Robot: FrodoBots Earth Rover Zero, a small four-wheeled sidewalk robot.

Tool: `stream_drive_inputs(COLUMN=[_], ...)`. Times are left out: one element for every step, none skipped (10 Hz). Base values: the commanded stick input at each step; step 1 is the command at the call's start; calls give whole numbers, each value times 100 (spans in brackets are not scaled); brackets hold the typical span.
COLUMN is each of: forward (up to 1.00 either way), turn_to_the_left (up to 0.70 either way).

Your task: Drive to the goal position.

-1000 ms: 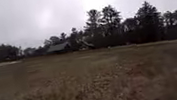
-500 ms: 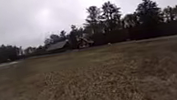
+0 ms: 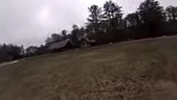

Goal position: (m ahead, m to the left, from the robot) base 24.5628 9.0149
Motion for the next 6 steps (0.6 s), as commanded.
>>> stream_drive_inputs(forward=[70,70,70,70,70,70], turn_to_the_left=[0,0,0,0,0,0])
